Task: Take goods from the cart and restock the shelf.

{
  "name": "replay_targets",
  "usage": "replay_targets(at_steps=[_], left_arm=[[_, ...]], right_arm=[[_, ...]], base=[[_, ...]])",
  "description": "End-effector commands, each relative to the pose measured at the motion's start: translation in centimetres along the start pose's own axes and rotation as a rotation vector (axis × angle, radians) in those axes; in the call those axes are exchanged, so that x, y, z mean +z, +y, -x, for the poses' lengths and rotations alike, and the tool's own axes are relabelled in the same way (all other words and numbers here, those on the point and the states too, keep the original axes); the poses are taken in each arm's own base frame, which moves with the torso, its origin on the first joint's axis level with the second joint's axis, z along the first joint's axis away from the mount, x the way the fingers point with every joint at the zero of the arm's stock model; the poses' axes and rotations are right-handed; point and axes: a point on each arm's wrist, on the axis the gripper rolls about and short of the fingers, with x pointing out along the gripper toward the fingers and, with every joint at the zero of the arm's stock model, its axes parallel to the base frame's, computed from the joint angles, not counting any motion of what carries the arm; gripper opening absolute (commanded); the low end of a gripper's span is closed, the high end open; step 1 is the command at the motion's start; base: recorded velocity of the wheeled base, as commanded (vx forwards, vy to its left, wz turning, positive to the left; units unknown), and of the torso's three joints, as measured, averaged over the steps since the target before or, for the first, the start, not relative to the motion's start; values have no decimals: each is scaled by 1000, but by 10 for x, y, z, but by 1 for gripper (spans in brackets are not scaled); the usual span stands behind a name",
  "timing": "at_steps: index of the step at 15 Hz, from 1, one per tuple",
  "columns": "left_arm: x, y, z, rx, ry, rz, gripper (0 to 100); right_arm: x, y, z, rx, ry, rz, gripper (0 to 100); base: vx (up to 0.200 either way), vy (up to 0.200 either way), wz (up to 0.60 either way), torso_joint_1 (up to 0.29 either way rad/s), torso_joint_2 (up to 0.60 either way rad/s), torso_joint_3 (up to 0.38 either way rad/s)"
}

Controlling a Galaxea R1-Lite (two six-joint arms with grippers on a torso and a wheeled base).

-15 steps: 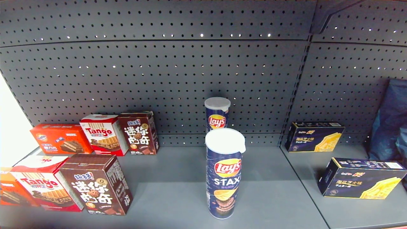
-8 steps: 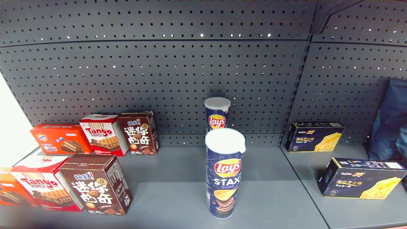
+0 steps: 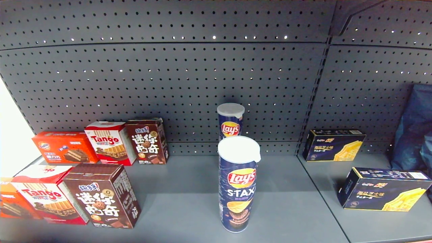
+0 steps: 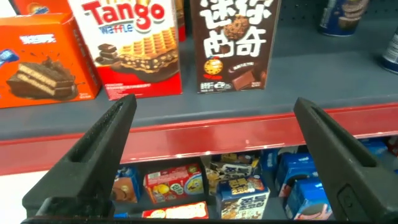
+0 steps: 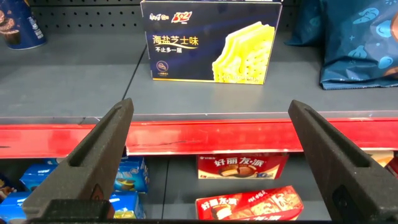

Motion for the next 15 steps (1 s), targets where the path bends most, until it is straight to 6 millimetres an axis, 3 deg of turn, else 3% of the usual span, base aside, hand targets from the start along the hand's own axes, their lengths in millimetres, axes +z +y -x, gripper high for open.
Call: replay_targets(at_steps=[1, 15], left_arm=[[0, 0, 0, 1, -1, 0, 100], [0, 0, 0, 5, -1, 2, 100]], right_arm=[[0, 0, 0, 0, 1, 0, 100], [0, 0, 0, 0, 1, 0, 100]], base=[[0, 0, 0, 0, 0, 0], [-29, 0, 0, 0, 1, 0]])
